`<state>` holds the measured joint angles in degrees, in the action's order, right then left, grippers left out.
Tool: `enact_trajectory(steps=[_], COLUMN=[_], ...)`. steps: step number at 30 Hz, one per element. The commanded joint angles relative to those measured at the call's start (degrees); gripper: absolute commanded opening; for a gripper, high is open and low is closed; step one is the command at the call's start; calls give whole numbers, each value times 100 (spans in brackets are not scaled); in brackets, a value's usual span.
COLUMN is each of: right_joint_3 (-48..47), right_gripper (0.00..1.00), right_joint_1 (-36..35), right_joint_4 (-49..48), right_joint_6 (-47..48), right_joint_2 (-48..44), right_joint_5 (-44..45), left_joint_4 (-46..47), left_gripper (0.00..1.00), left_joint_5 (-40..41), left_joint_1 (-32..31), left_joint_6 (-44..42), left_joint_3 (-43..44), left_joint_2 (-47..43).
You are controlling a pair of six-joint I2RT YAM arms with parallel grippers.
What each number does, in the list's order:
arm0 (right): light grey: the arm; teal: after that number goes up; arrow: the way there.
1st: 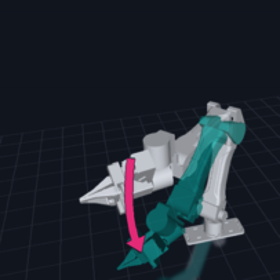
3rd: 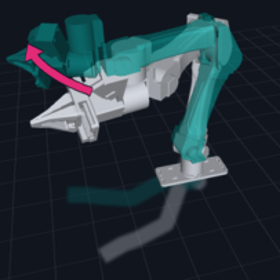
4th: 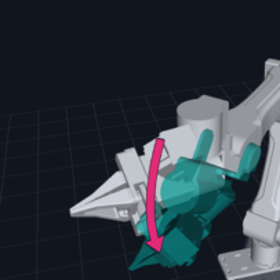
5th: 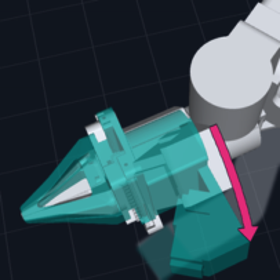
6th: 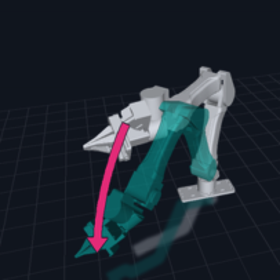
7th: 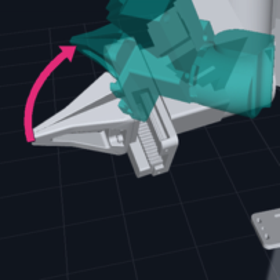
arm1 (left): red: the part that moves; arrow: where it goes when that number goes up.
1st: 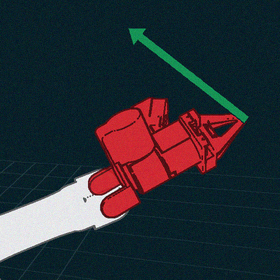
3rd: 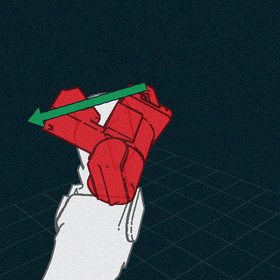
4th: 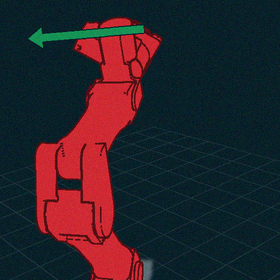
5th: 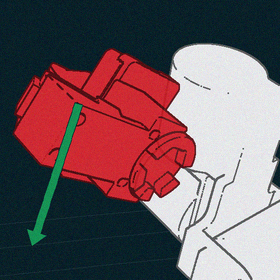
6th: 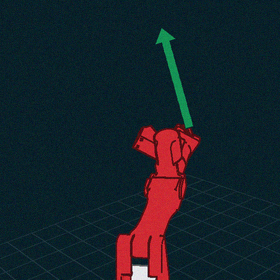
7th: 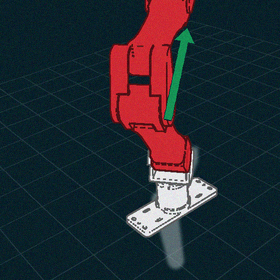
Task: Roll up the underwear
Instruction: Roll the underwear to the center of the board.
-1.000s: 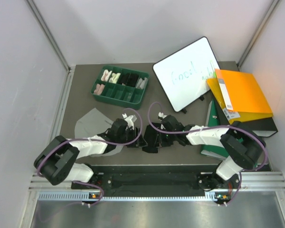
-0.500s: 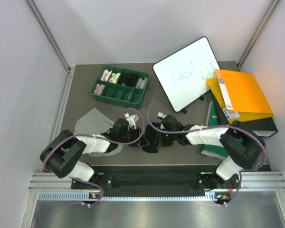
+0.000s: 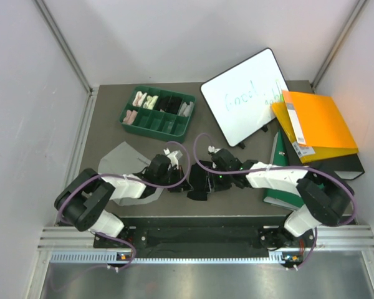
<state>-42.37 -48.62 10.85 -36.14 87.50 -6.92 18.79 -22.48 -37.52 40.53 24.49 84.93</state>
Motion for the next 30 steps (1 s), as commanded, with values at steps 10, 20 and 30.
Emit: enact_trajectory(steps=[10,20,30], right_joint_3=[114,853,853], right_gripper=[58,49,44], right_joint_1=[-1456,-2643,-2819], right_joint_4=[138,-1611,-1885], right_joint_6=[2681,3886,4168], right_joint_2=[-1842,-1834,-1447], right_joint_5=[2001,2028,1395], left_joint_4=[-2519,-3030,-3276], left_gripper=[0,0,0], left_joint_5=[-388,-1127,-1144], left_joint_1=[104,491,526], left_joint_6=[-581,-784,-881], left_joint_3=[776,996,1084], left_joint_2=[761,1158,1175])
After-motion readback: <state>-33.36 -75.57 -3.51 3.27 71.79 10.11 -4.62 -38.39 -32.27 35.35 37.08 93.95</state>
